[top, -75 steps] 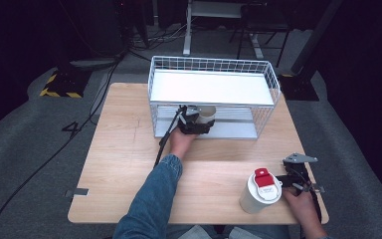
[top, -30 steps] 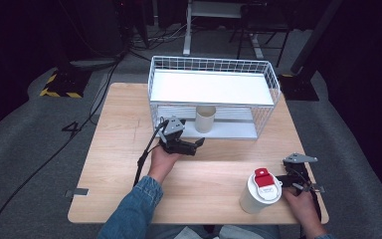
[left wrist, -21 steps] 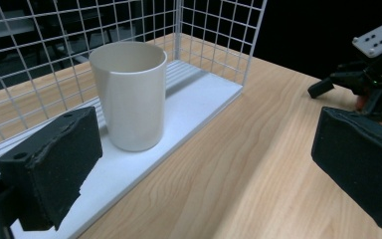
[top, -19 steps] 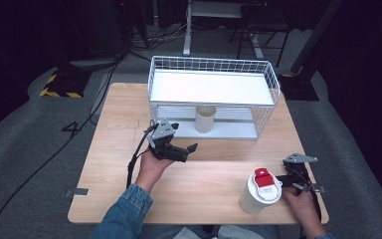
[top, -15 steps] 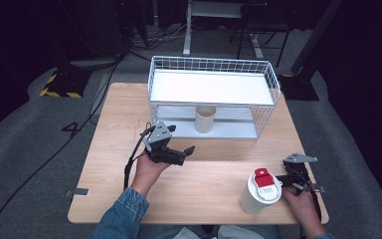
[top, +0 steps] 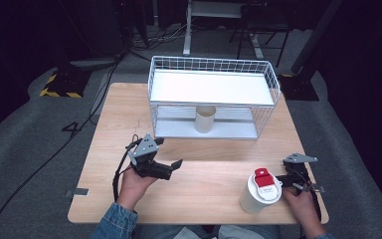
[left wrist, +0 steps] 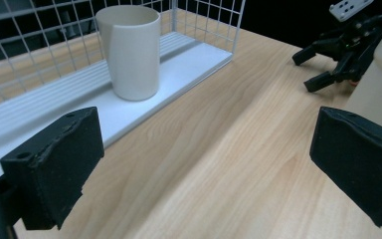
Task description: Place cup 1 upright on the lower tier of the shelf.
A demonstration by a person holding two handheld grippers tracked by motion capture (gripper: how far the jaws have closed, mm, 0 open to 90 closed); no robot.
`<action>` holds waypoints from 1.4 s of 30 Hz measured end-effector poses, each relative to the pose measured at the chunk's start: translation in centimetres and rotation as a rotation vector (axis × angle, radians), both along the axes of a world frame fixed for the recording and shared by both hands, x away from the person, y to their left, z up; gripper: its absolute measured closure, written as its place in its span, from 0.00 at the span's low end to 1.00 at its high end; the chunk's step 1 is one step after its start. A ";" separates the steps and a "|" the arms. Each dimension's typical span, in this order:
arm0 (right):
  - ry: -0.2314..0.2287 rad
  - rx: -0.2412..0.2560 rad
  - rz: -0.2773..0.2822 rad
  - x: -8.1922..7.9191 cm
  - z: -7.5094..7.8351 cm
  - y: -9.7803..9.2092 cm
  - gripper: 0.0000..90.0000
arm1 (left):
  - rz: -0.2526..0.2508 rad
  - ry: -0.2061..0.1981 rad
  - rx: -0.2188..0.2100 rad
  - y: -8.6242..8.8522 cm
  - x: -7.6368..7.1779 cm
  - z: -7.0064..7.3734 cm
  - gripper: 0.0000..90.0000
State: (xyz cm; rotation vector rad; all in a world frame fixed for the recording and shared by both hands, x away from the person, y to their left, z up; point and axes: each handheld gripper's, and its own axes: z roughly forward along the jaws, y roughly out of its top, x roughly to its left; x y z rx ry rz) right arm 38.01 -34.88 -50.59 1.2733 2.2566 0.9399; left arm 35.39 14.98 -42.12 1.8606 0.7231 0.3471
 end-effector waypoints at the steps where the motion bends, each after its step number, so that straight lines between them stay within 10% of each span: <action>1: 0.000 0.000 0.000 0.0 0.0 0.0 0.01 | 0.000 0.009 0.013 0.1 -0.1 -0.1 0.03; 10: -0.001 -0.001 -0.006 0.0 0.0 0.0 0.01 | 0.014 0.028 0.040 1.2 -1.6 -1.5 0.03; 32: -0.015 0.009 -0.030 -0.6 0.1 -0.3 0.08 | 0.051 0.189 0.243 3.4 -3.1 -5.8 0.03; 42: -0.015 0.008 -0.035 -0.7 0.1 -0.3 0.08 | 0.089 0.202 0.342 3.6 -2.7 -6.7 0.03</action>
